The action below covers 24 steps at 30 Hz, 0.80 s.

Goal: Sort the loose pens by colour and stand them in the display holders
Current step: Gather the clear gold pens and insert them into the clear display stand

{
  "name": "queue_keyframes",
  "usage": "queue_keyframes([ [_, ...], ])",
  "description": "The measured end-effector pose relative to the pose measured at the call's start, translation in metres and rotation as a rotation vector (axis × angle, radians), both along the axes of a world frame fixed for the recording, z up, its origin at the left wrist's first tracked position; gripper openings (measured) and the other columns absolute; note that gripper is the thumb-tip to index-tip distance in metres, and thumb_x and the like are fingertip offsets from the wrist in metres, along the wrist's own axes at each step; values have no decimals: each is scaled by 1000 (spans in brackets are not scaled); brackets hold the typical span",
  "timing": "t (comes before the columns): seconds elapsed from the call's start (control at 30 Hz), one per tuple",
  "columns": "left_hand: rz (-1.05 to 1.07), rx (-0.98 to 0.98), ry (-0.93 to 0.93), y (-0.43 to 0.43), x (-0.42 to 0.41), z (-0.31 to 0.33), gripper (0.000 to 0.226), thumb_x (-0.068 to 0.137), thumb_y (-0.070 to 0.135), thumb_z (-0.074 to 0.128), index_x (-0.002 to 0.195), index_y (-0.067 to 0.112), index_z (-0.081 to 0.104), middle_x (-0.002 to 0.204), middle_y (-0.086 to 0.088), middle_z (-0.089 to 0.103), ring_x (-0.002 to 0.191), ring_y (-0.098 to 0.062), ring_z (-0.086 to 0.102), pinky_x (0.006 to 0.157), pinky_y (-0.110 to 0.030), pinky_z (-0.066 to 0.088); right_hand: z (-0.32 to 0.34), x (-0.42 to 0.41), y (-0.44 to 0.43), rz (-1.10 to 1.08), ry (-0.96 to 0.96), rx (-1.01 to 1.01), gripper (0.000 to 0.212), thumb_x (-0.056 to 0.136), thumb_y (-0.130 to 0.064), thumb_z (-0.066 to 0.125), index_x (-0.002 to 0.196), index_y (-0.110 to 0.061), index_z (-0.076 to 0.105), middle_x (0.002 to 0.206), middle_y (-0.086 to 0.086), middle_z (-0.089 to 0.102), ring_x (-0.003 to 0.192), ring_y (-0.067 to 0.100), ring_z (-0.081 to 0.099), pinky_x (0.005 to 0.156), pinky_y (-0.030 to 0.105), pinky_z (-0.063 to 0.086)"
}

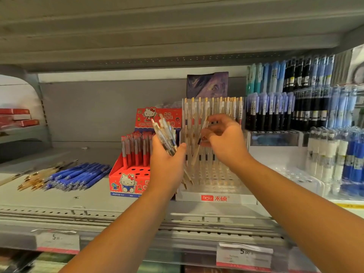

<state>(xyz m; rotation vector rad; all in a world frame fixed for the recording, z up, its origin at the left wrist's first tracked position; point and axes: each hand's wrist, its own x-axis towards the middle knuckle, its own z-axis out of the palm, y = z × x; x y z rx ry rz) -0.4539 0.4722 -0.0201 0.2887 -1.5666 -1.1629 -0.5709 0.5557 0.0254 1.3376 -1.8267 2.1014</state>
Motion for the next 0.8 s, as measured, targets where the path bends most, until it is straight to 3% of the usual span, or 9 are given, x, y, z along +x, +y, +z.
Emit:
queue_keyframes([
  [0.1,-60,-58,-56,0,2,1,37,94,17,65,119,39,49,104,22,66,93,14,60,69,-5,46,-2,-1,-8,-10,41,19,36,90,-1,66,91,-36,56,92,5,70,85,21,71,70,43,62],
  [0.27,-58,-109,-119,-11,10,5,35,90,14,65,113,38,54,97,19,68,87,6,64,73,-19,52,-5,-4,-19,-34,118,90,34,87,-4,69,86,-35,56,87,3,69,85,23,70,72,50,60],
  [0.4,-5,-88,-201,-26,23,7,21,84,7,64,94,25,63,67,11,66,61,-7,62,54,-26,53,-9,-3,-25,-94,262,169,34,87,-11,71,82,-40,55,81,-10,66,78,9,68,70,39,62],
  [0.5,4,-17,-181,-34,26,5,7,81,4,64,85,8,66,58,1,64,52,-16,62,44,-25,48,-17,-1,-30,-118,358,311,25,86,-11,71,90,-32,59,83,-10,66,76,5,65,72,36,61],
  [0.67,-18,-50,-228,-28,25,3,13,82,5,63,92,12,67,75,-7,70,56,-14,64,46,-23,50,-23,3,-33,-149,391,394,25,88,-9,68,106,-24,60,92,-2,67,85,16,66,77,40,59],
  [0.8,-38,-51,-225,-29,25,2,19,83,5,62,98,15,66,84,-5,71,60,-12,66,48,-19,51,-25,4,-30,-183,408,396,28,89,-12,67,115,-20,61,83,-8,63,83,15,66,76,35,56],
])
